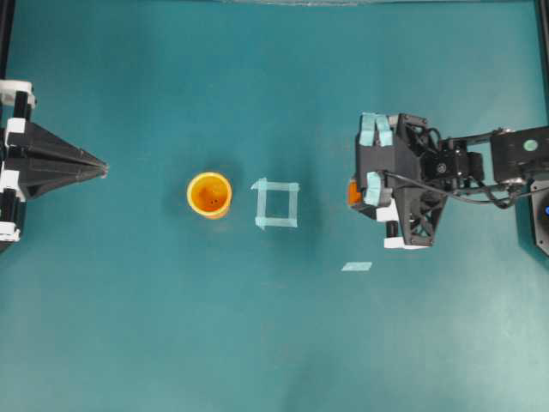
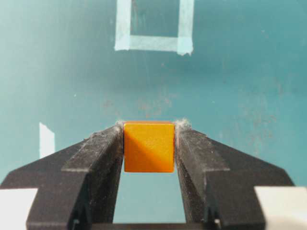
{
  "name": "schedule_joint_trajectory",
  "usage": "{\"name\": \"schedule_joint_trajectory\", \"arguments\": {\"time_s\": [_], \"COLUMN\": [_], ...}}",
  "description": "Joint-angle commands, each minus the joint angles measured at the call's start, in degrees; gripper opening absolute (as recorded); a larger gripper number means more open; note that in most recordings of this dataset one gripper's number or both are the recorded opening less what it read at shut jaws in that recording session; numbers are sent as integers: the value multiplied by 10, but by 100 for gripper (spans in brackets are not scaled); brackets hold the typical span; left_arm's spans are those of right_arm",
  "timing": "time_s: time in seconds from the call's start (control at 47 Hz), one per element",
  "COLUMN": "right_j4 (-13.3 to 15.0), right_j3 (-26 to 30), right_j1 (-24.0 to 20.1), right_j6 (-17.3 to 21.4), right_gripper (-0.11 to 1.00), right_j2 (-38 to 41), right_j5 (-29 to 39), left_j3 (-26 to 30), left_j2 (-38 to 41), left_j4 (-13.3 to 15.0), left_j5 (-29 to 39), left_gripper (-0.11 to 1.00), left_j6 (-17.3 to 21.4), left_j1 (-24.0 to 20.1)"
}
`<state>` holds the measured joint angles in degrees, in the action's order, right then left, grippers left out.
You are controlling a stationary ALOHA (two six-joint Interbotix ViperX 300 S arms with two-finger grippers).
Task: Move the block to the right with right arm.
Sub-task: 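Lift the held cube and carry it right toward the right arm's base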
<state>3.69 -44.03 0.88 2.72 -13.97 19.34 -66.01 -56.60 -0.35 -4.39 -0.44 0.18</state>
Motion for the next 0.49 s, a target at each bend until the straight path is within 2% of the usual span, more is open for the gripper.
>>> {"name": "schedule_joint_trajectory", "arguments": {"time_s": [0.0, 0.468], "right_j4": [0, -1], "right_j3": [18, -18], "right_j1": [-1, -1], "right_j6": [-2, 0], "right_gripper": [41, 41], "right_j2": [-25, -142], "right_j5": [20, 151], "left_j3": [16, 16], "left_j2": [3, 3], "left_j4": [0, -1], "left_j5": [-4, -4], "left_gripper": [0, 0], "left_j6": [-1, -2], "left_j1": [1, 1]}}
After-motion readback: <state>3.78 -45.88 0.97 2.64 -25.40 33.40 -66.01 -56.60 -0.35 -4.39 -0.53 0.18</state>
